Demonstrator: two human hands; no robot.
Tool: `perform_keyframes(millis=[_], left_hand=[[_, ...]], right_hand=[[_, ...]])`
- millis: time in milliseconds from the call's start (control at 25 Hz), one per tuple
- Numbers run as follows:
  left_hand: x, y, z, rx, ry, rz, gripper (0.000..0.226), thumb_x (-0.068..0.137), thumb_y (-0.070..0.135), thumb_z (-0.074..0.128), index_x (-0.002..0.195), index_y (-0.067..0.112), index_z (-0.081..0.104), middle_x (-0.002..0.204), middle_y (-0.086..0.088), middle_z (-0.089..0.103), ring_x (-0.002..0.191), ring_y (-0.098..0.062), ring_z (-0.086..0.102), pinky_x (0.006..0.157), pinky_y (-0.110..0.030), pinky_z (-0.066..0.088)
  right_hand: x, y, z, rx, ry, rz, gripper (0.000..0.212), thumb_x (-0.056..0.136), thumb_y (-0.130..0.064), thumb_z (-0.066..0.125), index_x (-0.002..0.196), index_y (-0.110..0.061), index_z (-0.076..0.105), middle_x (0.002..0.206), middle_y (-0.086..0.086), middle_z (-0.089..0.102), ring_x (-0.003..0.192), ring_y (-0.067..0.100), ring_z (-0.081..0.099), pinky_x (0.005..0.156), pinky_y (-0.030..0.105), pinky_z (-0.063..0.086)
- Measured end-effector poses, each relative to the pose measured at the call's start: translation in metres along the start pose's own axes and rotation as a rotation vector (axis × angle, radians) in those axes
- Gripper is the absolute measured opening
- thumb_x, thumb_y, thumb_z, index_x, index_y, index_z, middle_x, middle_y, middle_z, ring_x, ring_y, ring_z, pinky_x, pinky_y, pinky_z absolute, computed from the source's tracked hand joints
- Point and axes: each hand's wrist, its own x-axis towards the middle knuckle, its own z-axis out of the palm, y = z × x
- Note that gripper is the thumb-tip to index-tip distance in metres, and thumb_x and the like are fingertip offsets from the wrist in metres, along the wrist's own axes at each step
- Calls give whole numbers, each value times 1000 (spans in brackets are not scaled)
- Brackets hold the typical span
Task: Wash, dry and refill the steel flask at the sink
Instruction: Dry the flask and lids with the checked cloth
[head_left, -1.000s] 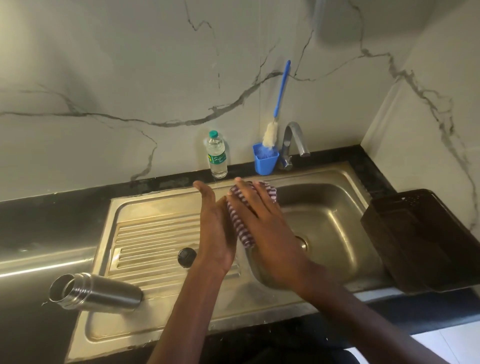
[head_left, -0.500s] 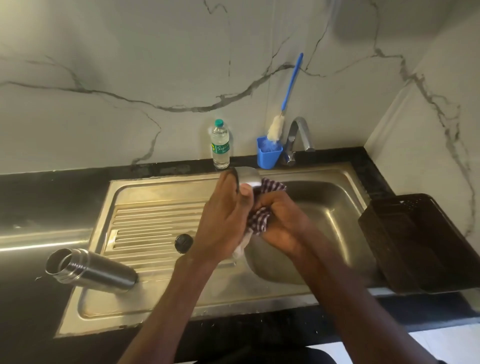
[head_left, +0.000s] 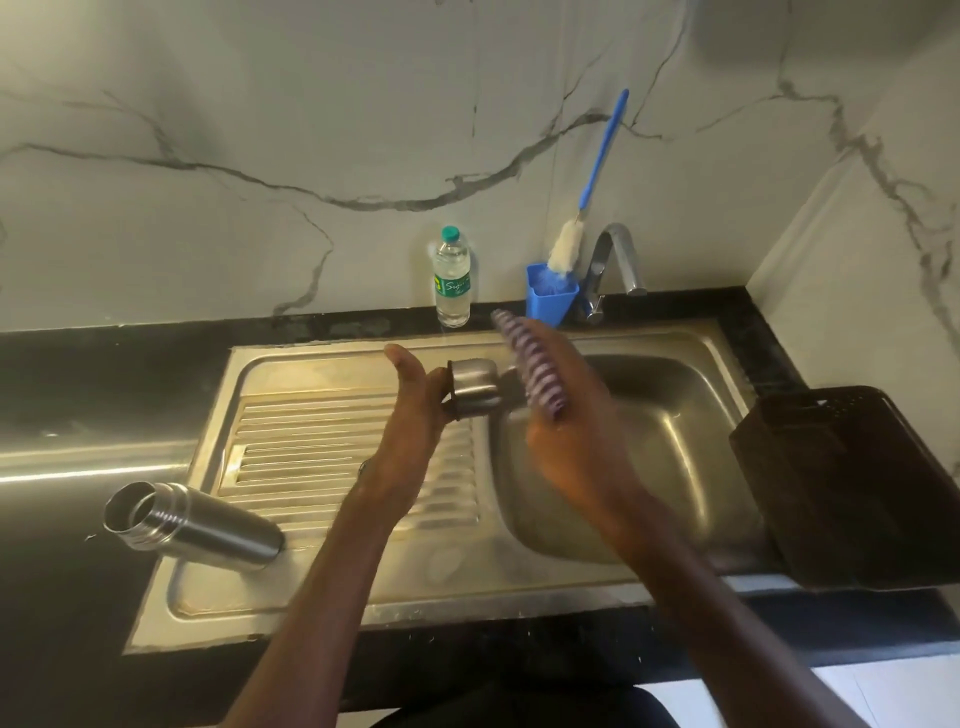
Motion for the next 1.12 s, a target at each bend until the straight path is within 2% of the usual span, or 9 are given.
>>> perform_keyframes(millis=[80, 160, 280, 400, 520, 600, 680, 880, 1120], left_hand=[[-1, 4, 6, -175, -45, 17, 110, 83, 86, 5, 139, 10, 63, 130, -11, 73, 127, -21, 66, 124, -51, 29], [-2, 3, 12, -278, -20, 28, 104, 90, 82, 12, 146, 6, 55, 136, -10, 70, 131, -20, 63, 120, -44, 37], [-8, 0, 18, -387, 44, 12, 93, 103, 72, 13, 143, -1, 55, 129, -14, 73, 124, -23, 66, 108, -33, 48], [-13, 2, 17, -424, 93, 1, 100, 96, 79, 18, 148, 0, 52, 138, -19, 67, 135, -28, 60, 121, -41, 38], [-15, 11, 25, -193, 149, 23, 102, 82, 85, 16, 144, 16, 59, 132, -7, 73, 129, -19, 65, 117, -39, 44], [-19, 11, 31, -84, 162, 24, 93, 82, 86, 18, 139, 27, 61, 129, 3, 73, 125, -11, 66, 115, -39, 47], [-21, 3, 24, -81, 181, 72, 93, 85, 83, 23, 142, 20, 61, 132, 1, 73, 127, -12, 65, 114, -36, 47], [-34, -7, 4, -313, 207, 143, 85, 97, 68, 28, 146, 4, 54, 137, -16, 68, 133, -27, 61, 119, -47, 42], [-45, -15, -37, -295, 511, 82, 58, 91, 60, 62, 129, 16, 69, 123, -6, 75, 117, -21, 68, 90, -36, 57]], right_hand=[[10, 9, 15, -485, -94, -384, 74, 84, -2, 72, 152, -12, 45, 155, 7, 47, 149, 28, 37, 125, 43, 27], [20, 14, 29, -501, -219, -360, 87, 78, -4, 82, 154, -14, 41, 159, 6, 42, 152, 29, 31, 126, 45, 24], [41, -10, 18, 46, -280, 81, 60, 82, 13, 65, 132, -20, 58, 124, 3, 59, 120, 24, 58, 90, 27, 54], [44, -10, 18, 533, -300, 522, 66, 80, 25, 49, 124, -23, 59, 116, 6, 63, 107, 24, 62, 67, 21, 57], [9, -3, 45, 94, -159, 111, 85, 84, 15, 63, 156, -19, 34, 156, 6, 42, 146, 21, 39, 118, 36, 41], [-3, 9, 59, -456, -164, -259, 93, 82, 0, 75, 161, -15, 27, 167, 5, 28, 157, 24, 19, 127, 48, 24], [12, 3, 53, -524, -188, -329, 87, 79, -4, 79, 155, -13, 38, 160, 6, 38, 152, 29, 31, 122, 50, 31], [38, -50, 21, 333, -425, 476, 68, 82, 19, 51, 138, -21, 55, 124, 11, 63, 108, 27, 63, 79, 37, 59], [-17, -59, 39, 588, -515, 650, 65, 79, 23, 50, 107, -34, 61, 110, 1, 70, 106, 22, 65, 75, 32, 59]])
